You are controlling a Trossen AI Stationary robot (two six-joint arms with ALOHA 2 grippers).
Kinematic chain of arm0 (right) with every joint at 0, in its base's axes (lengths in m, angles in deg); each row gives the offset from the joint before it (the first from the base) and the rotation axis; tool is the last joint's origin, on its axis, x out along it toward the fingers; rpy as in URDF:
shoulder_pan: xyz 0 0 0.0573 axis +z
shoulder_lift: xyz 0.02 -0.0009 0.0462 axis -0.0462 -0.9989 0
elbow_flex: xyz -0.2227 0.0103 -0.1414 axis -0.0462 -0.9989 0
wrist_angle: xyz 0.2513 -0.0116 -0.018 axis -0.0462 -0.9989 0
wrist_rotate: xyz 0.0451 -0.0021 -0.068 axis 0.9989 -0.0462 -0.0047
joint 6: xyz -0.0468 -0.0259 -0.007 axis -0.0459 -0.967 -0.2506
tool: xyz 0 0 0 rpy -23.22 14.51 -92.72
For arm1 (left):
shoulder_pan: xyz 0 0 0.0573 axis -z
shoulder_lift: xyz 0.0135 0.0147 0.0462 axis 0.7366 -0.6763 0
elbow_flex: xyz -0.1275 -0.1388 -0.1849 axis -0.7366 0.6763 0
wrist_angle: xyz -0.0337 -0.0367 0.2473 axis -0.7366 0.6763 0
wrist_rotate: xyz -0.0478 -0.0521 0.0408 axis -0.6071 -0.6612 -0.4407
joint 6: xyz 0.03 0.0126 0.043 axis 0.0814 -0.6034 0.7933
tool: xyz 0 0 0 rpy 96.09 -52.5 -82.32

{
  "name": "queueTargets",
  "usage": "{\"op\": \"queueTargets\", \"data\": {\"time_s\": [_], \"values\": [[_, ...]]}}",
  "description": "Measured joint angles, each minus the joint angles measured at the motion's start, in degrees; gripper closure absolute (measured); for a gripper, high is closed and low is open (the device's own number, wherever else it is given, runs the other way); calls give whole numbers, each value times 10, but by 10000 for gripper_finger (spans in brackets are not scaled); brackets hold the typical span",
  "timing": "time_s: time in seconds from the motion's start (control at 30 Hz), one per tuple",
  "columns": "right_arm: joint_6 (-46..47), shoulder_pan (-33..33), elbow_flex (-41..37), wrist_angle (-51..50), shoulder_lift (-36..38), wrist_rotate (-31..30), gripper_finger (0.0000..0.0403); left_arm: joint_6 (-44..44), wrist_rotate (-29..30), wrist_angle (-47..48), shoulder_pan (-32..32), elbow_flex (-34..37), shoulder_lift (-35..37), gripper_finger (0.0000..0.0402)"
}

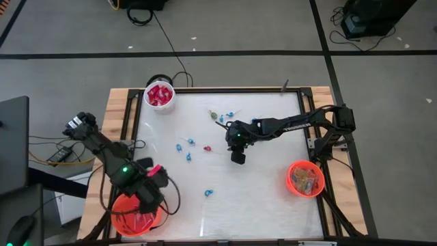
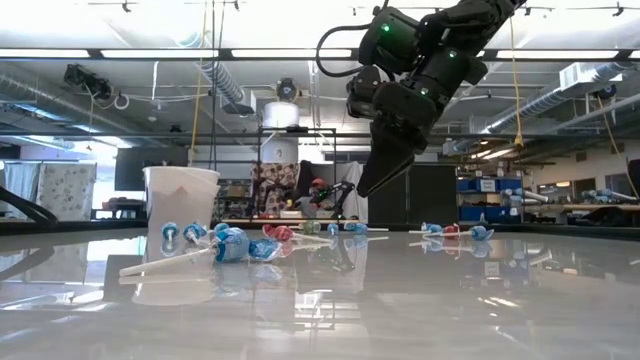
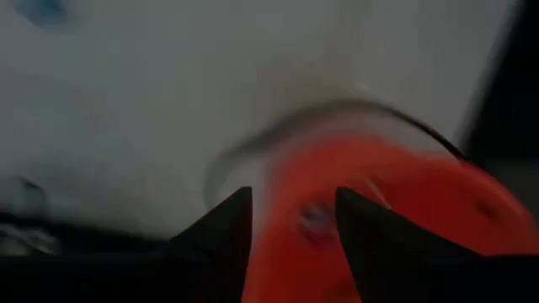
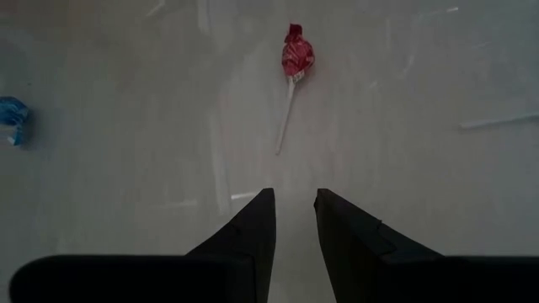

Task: Sort candy by brand, put in halloween buckets
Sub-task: Put the blue sucker into the left orange bucket

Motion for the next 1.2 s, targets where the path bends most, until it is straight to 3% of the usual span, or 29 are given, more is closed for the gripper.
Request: {"op": "queueTargets", "data": {"time_s": [0.1, 0.27, 0.43, 0.57, 0.73, 0.87, 1.2], "values": [[0, -3, 0, 0, 0, 0, 302, 29, 112, 0, -33, 0, 0, 217], [0, -6, 0, 0, 0, 0, 302, 93, 163, -58, -121, 9, -11, 216], [0, -6, 0, -2, 0, 0, 302, 75, 221, -124, -222, 84, -14, 215], [0, -6, 0, -5, 0, 0, 302, 120, 204, -256, -301, 171, -15, 215], [-1, -6, 0, -15, 0, 0, 302, 311, 151, -454, -375, 263, -15, 215], [-5, -6, 0, -18, 0, 0, 302, 426, 147, -505, -413, 301, -15, 215], [-1, -11, 0, -17, 0, 0, 302, 594, 148, -634, -456, 386, -17, 215]]}}
